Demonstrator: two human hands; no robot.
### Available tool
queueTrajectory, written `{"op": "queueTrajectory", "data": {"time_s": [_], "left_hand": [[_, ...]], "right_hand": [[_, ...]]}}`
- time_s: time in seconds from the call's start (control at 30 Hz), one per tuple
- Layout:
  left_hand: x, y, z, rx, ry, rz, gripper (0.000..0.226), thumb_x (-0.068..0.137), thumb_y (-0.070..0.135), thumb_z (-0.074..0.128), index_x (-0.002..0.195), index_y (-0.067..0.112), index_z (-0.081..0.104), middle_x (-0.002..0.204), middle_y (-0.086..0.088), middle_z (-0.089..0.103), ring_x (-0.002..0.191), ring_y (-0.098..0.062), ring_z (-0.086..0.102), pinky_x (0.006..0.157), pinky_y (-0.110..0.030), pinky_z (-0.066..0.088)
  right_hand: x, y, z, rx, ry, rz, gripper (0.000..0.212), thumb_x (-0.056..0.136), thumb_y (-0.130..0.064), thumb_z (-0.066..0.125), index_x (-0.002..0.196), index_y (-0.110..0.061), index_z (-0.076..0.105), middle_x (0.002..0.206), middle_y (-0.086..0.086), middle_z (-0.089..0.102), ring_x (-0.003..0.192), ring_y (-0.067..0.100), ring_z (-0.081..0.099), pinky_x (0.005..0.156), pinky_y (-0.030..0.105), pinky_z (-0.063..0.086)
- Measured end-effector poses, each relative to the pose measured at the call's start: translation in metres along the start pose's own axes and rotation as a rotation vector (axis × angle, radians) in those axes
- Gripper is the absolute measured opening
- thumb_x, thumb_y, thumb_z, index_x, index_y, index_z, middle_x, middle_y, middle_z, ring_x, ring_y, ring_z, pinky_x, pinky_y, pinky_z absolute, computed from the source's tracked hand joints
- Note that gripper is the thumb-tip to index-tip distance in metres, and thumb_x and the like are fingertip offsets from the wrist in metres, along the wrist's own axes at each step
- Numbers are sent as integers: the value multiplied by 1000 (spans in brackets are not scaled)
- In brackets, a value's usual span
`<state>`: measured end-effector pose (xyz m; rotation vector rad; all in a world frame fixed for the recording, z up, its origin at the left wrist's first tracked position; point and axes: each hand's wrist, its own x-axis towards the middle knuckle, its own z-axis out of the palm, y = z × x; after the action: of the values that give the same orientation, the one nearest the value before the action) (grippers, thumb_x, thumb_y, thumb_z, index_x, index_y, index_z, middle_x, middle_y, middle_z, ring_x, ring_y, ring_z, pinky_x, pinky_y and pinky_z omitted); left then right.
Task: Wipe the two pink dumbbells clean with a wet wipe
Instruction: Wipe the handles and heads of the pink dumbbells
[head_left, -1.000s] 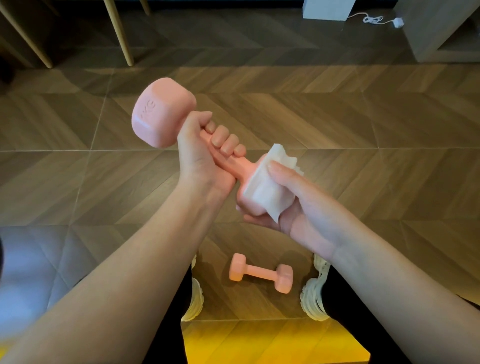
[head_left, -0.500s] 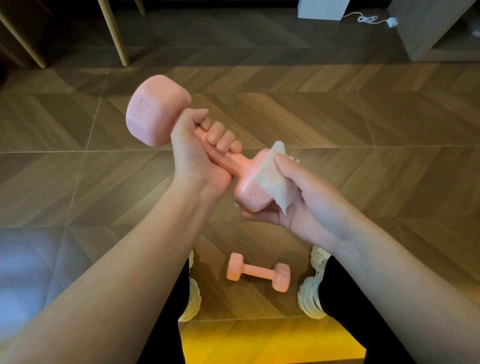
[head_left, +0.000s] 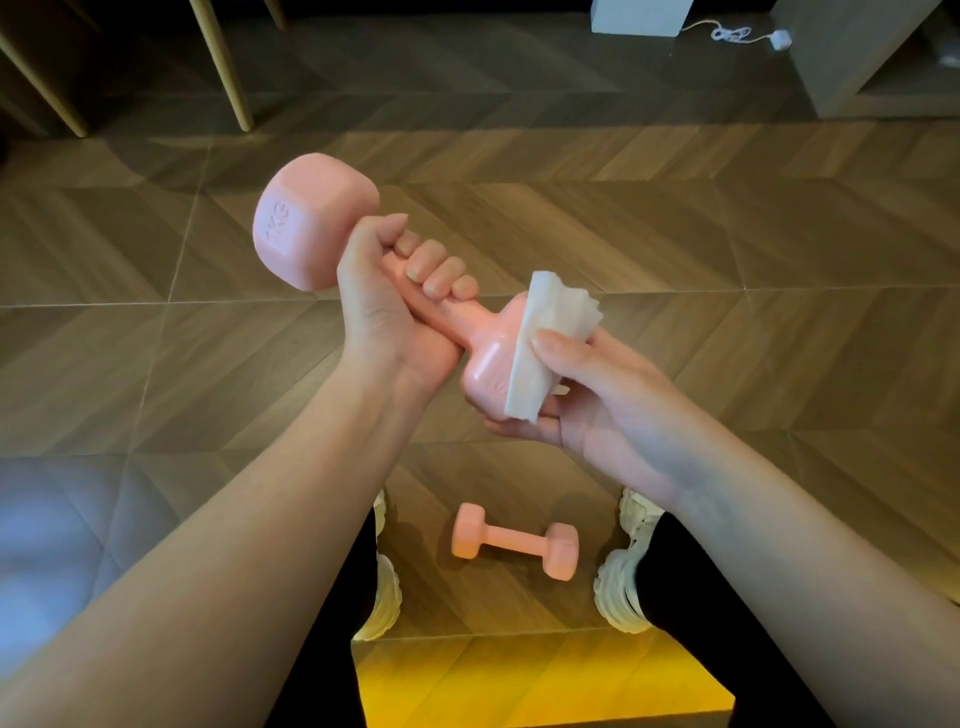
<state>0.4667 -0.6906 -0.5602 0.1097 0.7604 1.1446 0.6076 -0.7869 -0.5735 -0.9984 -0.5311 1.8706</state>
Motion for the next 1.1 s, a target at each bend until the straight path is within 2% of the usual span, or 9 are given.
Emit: {"op": "queueTrajectory", "data": {"time_s": [0.13, 0.33, 0.4, 0.5, 0.57, 0.67, 0.77, 0.93, 1.1], "left_hand": [[2, -5, 2, -22, 127, 2, 30, 87, 28, 61, 64, 17, 45, 57, 1, 46, 48, -15, 46, 56, -26, 45], [3, -4, -2, -33, 207, -5, 36, 89, 32, 60, 65, 19, 37, 49, 7, 31, 38, -11, 30, 44, -21, 35], [2, -2, -2, 7, 196, 19, 39, 90, 36, 58, 63, 19, 36, 49, 7, 29, 38, -12, 28, 43, -21, 34], [1, -1, -2, 54, 183, 45, 41, 91, 37, 57, 61, 20, 36, 49, 7, 26, 39, -11, 26, 43, -22, 32], [-1, -3, -2, 51, 170, 48, 41, 91, 37, 57, 61, 20, 35, 50, 7, 24, 40, -12, 24, 43, -23, 30], [-3, -6, -1, 49, 145, 43, 42, 91, 36, 57, 59, 20, 35, 50, 6, 24, 40, -12, 24, 43, -22, 30], [-1, -6, 2, 74, 132, 47, 42, 91, 36, 56, 58, 20, 35, 50, 6, 25, 40, -13, 25, 43, -23, 32], [0, 1, -1, 27, 141, 56, 43, 91, 34, 56, 56, 20, 36, 48, 7, 25, 39, -12, 25, 42, -22, 32], [-3, -3, -1, 52, 125, 47, 43, 90, 34, 57, 55, 20, 36, 50, 6, 24, 41, -13, 24, 42, -23, 32]], "right_hand": [[2, 5, 3, -254, 174, -116, 63, 73, -26, 80, 128, -31, 51, 119, -2, 63, 101, 8, 68, 76, 31, 58], [8, 9, 15, -477, 254, -299, 49, 77, -38, 78, 117, -35, 49, 96, -23, 65, 90, -1, 67, 68, 21, 56], [8, 9, 13, -417, 220, -199, 40, 83, -43, 71, 116, -35, 50, 105, -15, 66, 94, 3, 68, 72, 27, 60], [6, 11, 8, -322, 134, -37, 42, 87, -39, 70, 123, -34, 49, 119, 0, 65, 108, 21, 67, 85, 50, 59], [4, 13, 9, -316, 149, -48, 48, 79, -36, 77, 119, -37, 52, 115, -4, 67, 106, 19, 68, 87, 49, 58], [8, 13, 14, -317, 188, -126, 28, 82, -42, 74, 107, -36, 62, 107, -3, 71, 98, 17, 70, 83, 46, 59], [8, 6, 11, -243, 197, -66, 39, 93, -44, 60, 124, -21, 55, 117, 12, 68, 101, 26, 68, 84, 53, 58], [1, 2, 6, -224, 75, -31, 55, 81, -31, 71, 132, -26, 49, 118, 1, 67, 108, 18, 68, 82, 39, 59], [7, 10, 16, -251, 208, -62, 37, 91, -45, 64, 122, -26, 56, 112, 9, 70, 100, 24, 70, 82, 49, 60]]}}
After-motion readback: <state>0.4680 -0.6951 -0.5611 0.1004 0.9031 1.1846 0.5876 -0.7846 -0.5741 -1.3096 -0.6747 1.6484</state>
